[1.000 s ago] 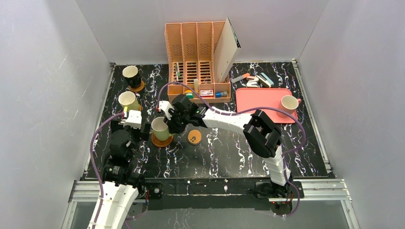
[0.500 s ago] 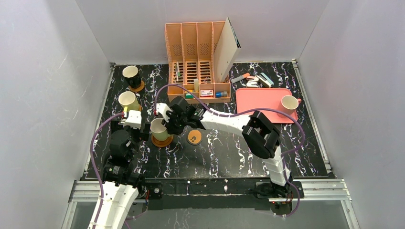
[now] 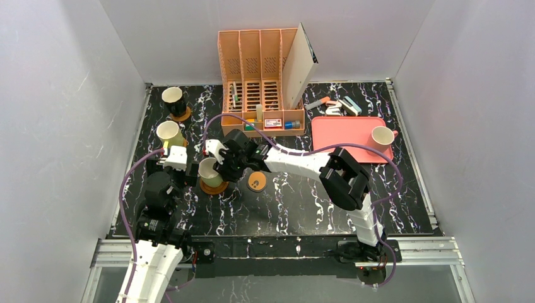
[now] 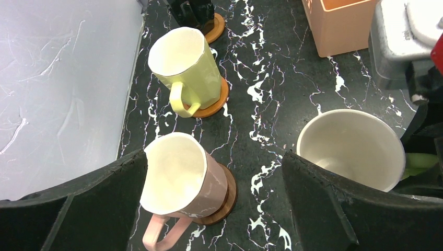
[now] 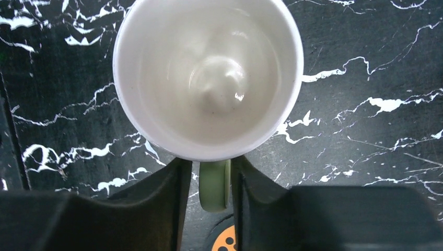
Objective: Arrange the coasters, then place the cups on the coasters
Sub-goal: Place the cup on the coaster, then move the cup to the tray.
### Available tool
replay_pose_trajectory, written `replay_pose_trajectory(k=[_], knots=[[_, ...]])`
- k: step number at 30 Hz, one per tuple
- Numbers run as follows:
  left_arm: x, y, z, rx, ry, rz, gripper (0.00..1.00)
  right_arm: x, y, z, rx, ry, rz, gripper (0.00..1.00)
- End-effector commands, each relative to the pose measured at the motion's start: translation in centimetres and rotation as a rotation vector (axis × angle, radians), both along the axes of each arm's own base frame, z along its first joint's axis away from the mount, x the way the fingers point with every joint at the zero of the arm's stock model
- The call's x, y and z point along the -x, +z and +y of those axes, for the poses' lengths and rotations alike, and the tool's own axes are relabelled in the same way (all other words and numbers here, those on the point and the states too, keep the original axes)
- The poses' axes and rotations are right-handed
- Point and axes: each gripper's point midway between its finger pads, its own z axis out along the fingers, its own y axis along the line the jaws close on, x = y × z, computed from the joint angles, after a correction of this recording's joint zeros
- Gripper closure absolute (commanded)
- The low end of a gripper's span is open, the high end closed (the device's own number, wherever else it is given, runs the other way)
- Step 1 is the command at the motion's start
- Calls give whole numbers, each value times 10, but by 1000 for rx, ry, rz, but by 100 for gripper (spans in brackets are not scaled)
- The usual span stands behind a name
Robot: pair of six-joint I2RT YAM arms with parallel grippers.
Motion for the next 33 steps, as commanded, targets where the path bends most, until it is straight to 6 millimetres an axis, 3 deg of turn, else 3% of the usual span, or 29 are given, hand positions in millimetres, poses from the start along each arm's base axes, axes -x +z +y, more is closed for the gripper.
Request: replay_pose_trajectory(k=[1,2,3,4,19,33], knots=[[1,-1,0,2,-3,-1,2,5,5,5,-3,23,5,51],[1,-1,0,3,-3,-1,2,6,4,5,-1,26,5,37],[1,-1,0,3,-2,-1,2,7,5,5,-2,28,6,7],[1,-1,0,2,-1,-1,2,7,5,5,-2,29,7,3],[1,-1,1,2,0,-1,2,2,34,1,-20,19,-50,2],[1,-3,0,-1,-7,6,2,-16,75,-28,-51,-17,-277,2]])
